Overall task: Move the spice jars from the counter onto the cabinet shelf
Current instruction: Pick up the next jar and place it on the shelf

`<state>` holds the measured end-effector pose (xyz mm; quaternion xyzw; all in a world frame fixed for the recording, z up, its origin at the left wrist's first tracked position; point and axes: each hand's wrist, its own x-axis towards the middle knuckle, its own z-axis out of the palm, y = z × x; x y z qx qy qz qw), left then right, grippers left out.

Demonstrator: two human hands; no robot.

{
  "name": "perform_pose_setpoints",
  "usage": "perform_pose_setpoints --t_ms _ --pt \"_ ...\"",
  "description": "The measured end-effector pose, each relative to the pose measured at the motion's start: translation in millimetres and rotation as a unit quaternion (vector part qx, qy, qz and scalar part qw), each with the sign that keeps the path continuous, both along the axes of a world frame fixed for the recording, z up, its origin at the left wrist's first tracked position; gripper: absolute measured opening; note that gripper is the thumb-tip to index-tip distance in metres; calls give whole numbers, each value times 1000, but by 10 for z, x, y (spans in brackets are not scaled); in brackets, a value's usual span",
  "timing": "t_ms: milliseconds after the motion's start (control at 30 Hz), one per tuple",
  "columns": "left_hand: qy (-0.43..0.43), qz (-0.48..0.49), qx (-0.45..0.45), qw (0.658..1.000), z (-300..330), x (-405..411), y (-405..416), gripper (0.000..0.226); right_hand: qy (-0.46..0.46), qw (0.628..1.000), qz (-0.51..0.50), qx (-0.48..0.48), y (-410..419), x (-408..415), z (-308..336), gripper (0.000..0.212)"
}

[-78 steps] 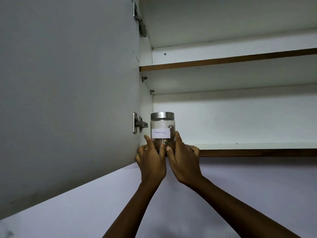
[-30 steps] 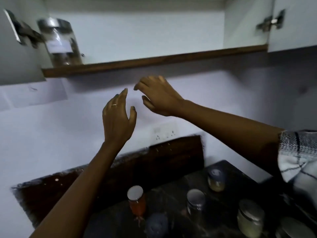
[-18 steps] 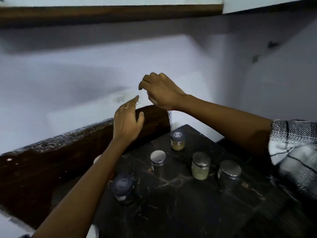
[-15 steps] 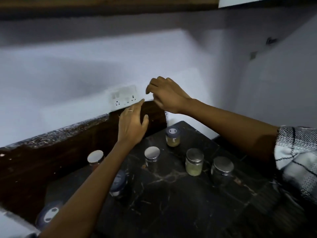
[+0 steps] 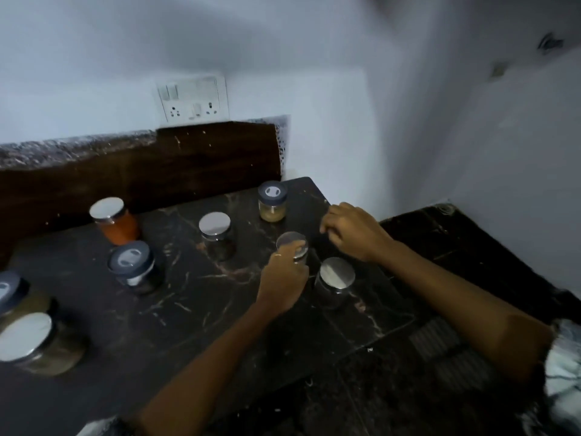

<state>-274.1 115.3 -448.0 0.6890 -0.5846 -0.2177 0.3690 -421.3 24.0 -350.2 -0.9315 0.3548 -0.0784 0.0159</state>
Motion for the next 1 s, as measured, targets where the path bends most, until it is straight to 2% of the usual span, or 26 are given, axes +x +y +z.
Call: perform_pose_setpoints --t_ms 167,333,500,567,767,1000 --pt "133 -12 79 988 -464 -401 121 54 13 996 -21 87 55 -302 -395 23" --pt "179 -1 126 976 -696 -579 79 52 80 976 -45 198 38 -354 -605 58" --pt "189 -1 172 967 -811 -681 -55 92 114 962 -40 243 -48 -334 -810 81" --pt "202 3 176 964 -851 -726 -114 100 124 959 -39 251 -90 -322 -891 86" --pt "220 46 156 962 -1003 -820 -191 97 111 959 -40 257 -160 -326 -1092 93" --pt "214 39 148 965 -1016 -789 -167 96 113 970 -5 217 -225 -313 -1065 83"
